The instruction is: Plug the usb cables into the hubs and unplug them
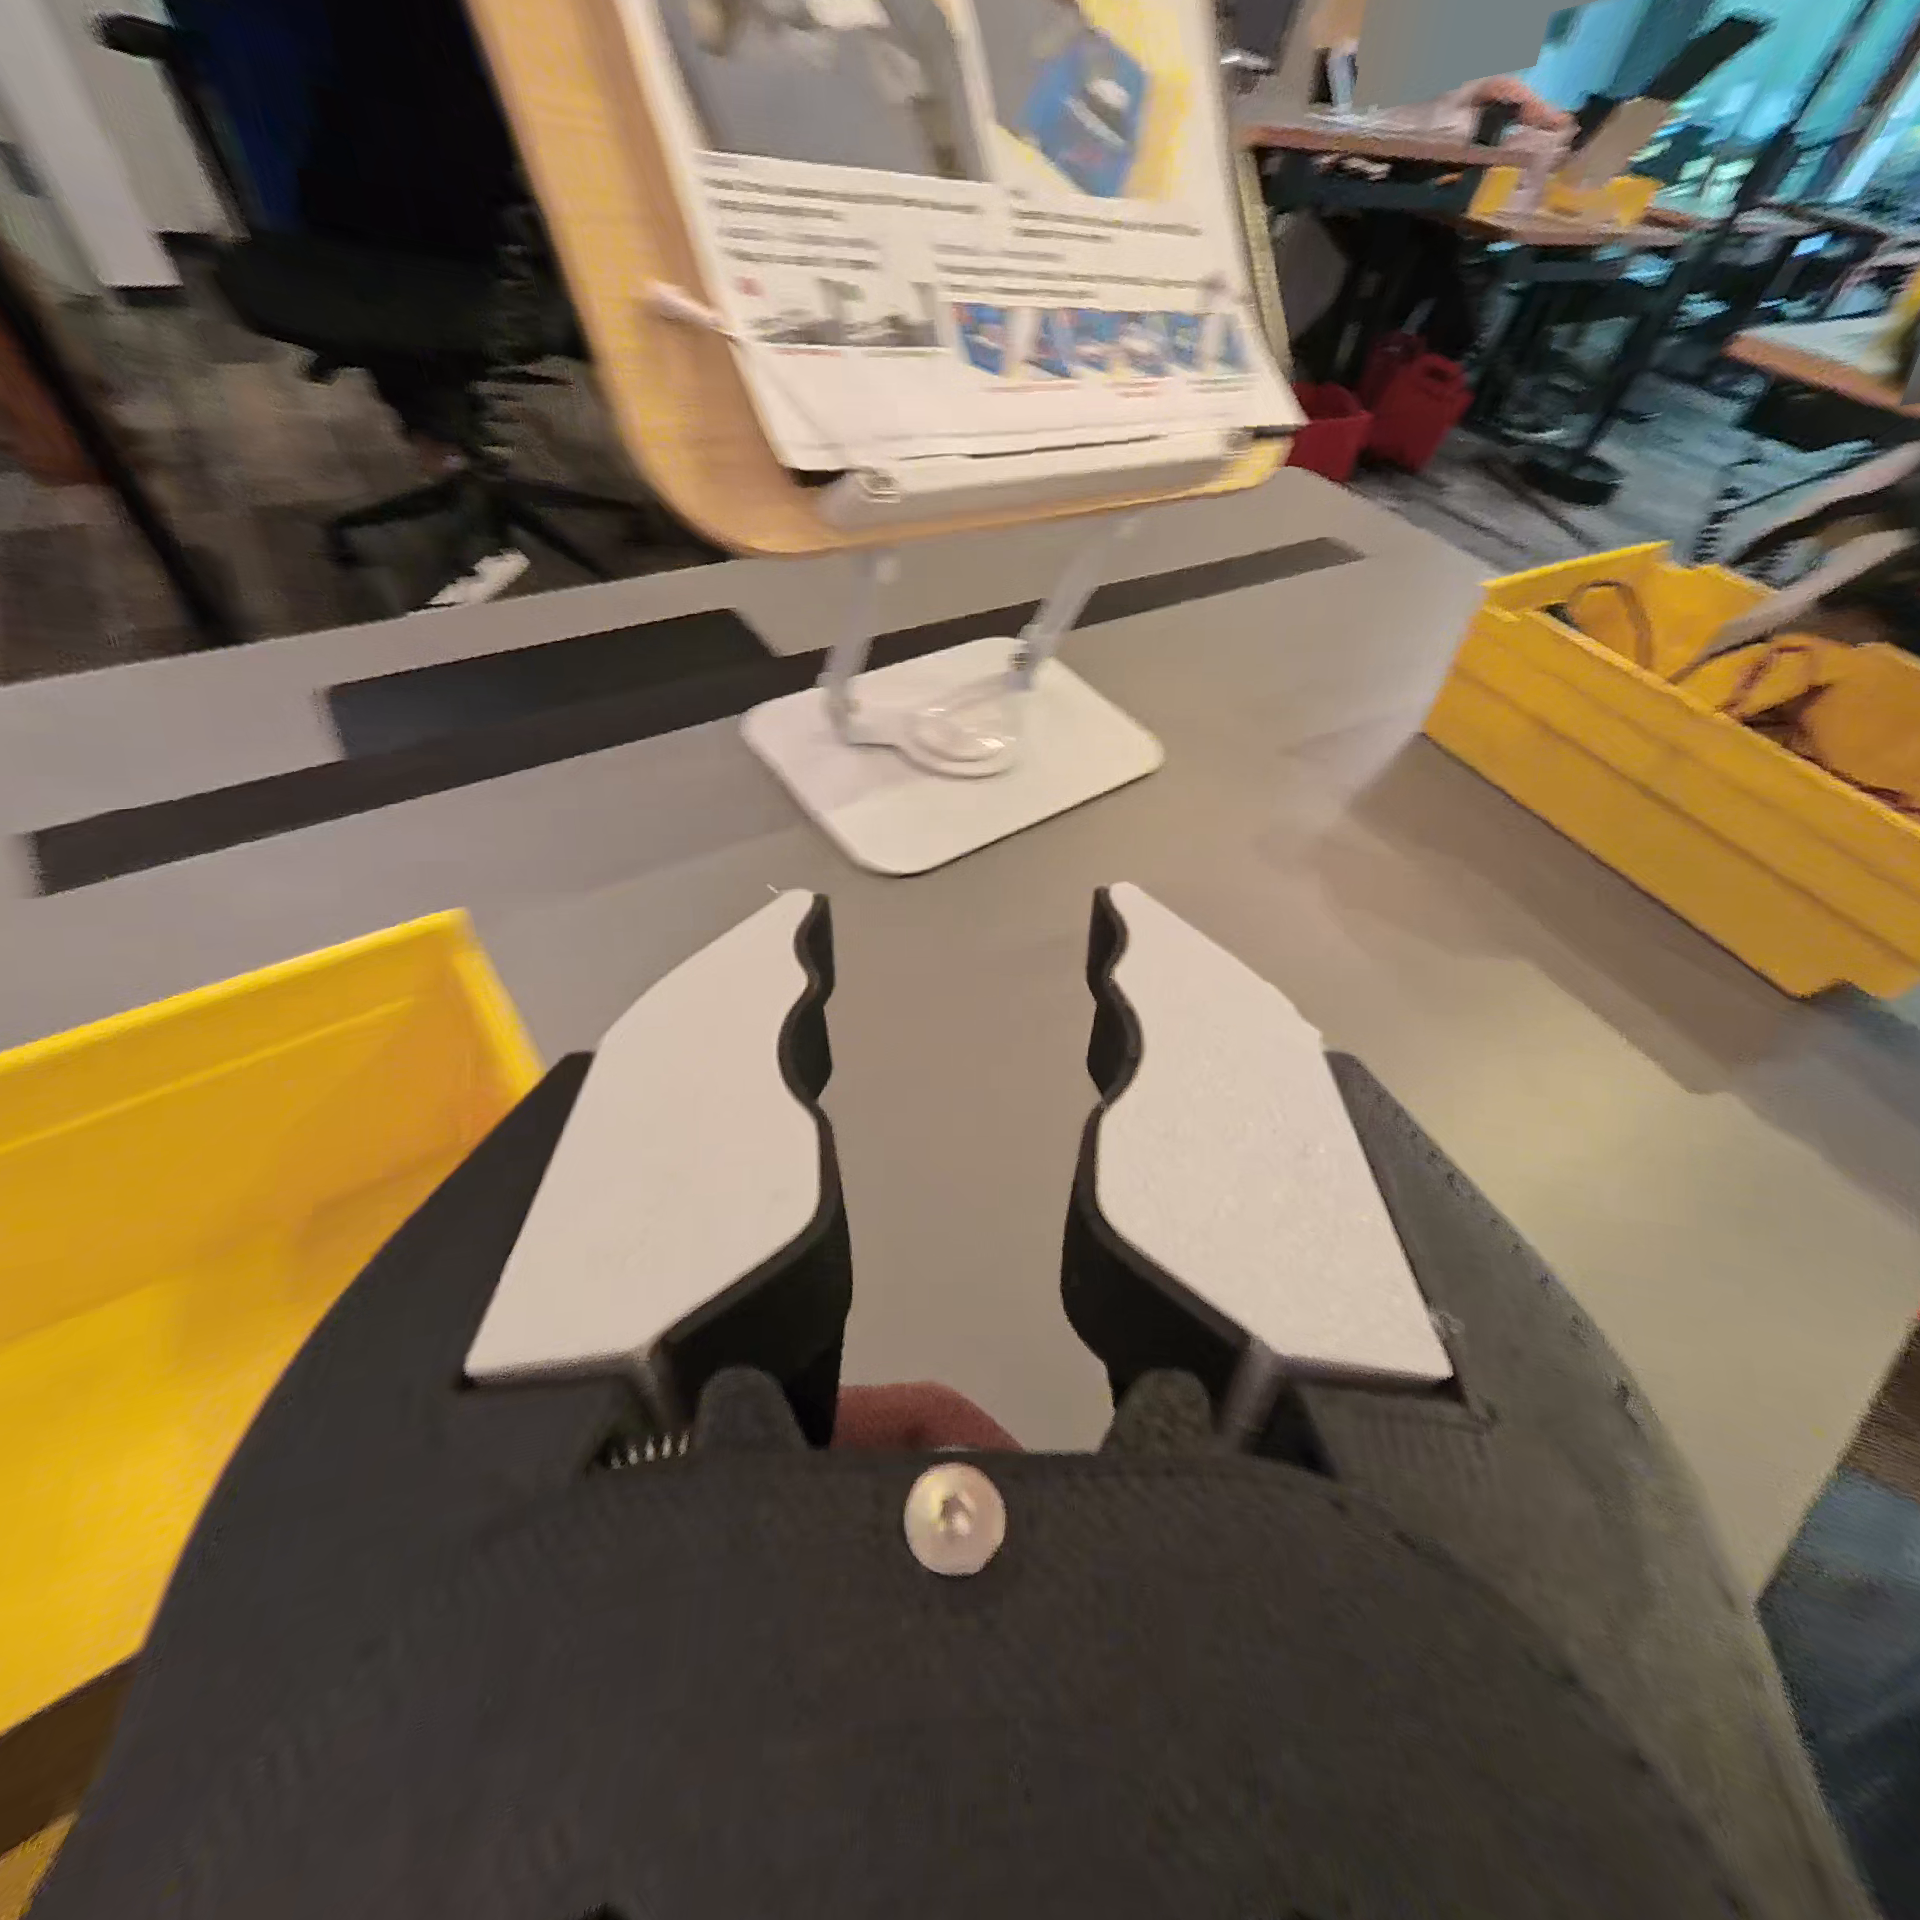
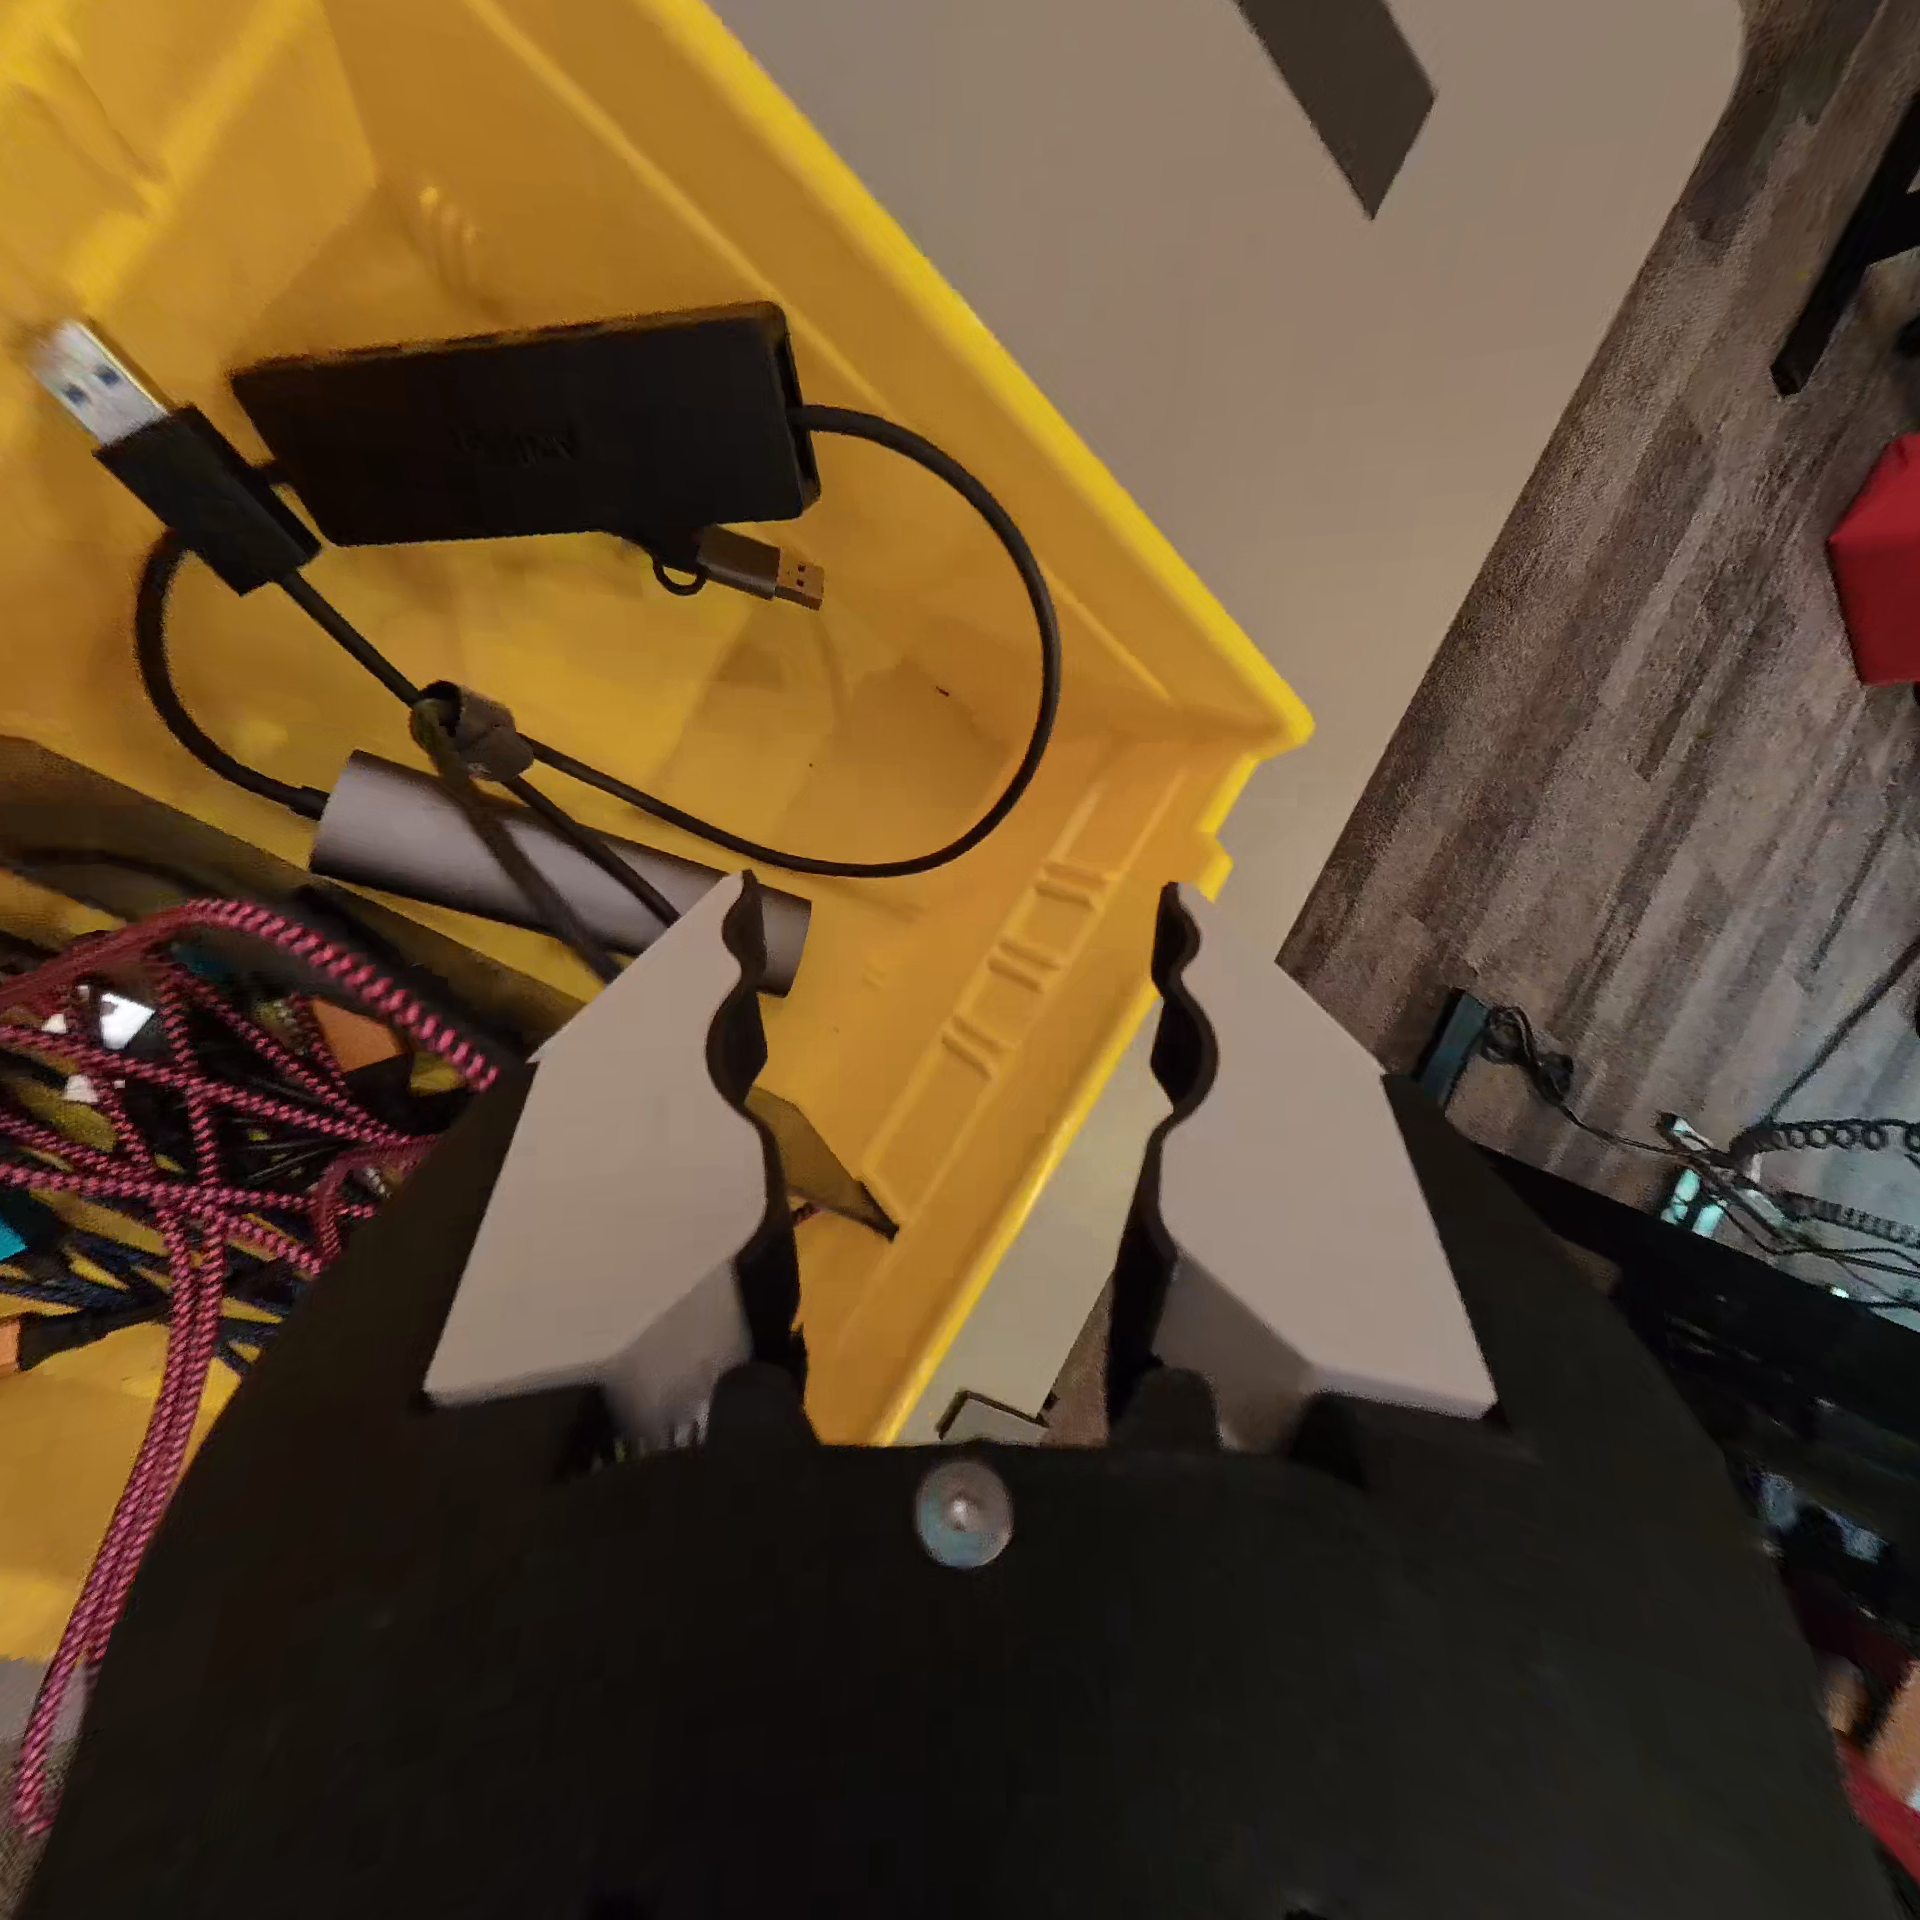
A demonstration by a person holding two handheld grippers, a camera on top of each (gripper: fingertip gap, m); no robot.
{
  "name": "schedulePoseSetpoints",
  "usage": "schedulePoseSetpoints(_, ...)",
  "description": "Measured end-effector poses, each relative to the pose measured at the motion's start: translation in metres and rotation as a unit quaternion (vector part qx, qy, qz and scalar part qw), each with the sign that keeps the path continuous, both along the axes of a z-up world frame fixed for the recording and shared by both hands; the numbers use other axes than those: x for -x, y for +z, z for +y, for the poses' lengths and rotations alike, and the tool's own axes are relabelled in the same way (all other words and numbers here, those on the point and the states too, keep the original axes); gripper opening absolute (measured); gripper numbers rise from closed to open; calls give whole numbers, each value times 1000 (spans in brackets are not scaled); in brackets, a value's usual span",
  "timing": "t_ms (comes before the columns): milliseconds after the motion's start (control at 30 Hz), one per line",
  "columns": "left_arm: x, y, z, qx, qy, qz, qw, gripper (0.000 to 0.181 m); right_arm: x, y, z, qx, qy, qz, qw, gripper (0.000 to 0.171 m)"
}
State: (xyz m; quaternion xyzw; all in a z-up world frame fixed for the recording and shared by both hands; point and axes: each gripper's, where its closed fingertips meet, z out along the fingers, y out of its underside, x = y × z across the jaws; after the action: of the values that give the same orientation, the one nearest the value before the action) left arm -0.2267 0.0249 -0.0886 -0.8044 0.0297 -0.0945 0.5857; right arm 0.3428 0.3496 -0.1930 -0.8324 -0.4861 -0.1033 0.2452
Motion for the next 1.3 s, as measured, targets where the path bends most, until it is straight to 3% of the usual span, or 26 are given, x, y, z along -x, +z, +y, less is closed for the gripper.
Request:
schedulePoseSetpoints(233, 124, -12, -60, 78, 143, 61, 985, 60, -23, 39, -18, -32, -31, 85, 995, 68)
schedulePoseSetpoints(367, 195, -41, -102, 139, 236, 92, 957, 67, -42, 31, -39, -22, -34, 108, 993, 71)
schedulePoseSetpoints(500, 238, -76, -134, 206, 285, 89, 932, 70, -52, 8, -62, 7, -33, 125, 992, 77)
schedulePoseSetpoints(567, 252, -95, -151, 262, 298, 129, 909, 71, -54, -2, -70, 22, -37, 144, 989, 75)
schedulePoseSetpoints(667, 263, -118, -173, 330, 299, 171, 879, 73, -53, -18, -80, 50, -42, 169, 983, 74)
schedulePoseSetpoints(733, 264, -128, -180, 349, 290, 169, 875, 70, -53, -27, -84, 60, -46, 165, 983, 72)
schedulePoseSetpoints(933, 247, -142, -173, 343, 236, 107, 903, 30, -57, -33, -83, 63, -64, 177, 980, 54)
schedulePoseSetpoints(1067, 237, -149, -169, 351, 203, 100, 909, 11, -58, -31, -81, 58, -73, 203, 975, 29)
schedulePoseSetpoints(1300, 219, -148, -161, 308, 180, 49, 933, 4, -46, -32, -86, 54, -77, 243, 965, 25)
